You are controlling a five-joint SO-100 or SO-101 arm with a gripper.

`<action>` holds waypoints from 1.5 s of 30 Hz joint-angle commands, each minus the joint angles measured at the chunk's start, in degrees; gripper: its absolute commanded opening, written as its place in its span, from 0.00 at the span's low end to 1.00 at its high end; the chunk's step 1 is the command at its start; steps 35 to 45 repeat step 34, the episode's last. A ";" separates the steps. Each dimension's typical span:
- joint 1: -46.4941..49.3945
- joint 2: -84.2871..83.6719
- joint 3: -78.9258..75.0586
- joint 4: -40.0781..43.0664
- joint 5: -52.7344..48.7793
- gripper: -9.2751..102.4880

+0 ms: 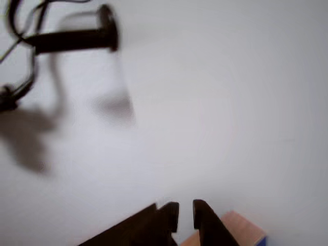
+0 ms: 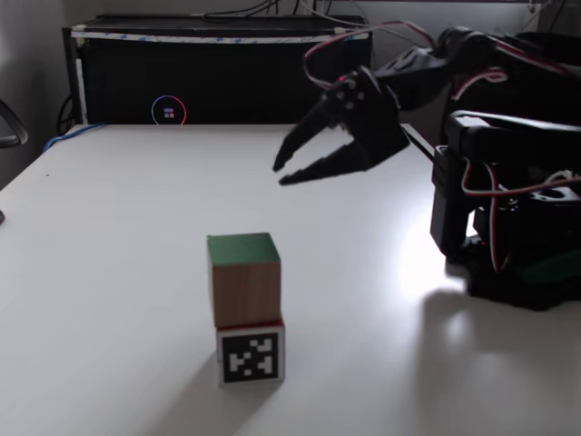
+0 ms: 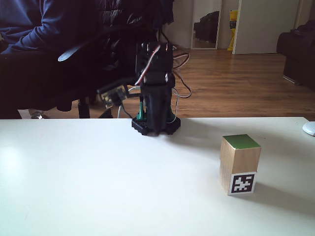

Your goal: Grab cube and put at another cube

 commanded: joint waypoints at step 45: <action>-0.35 1.23 4.83 17.84 -5.01 0.08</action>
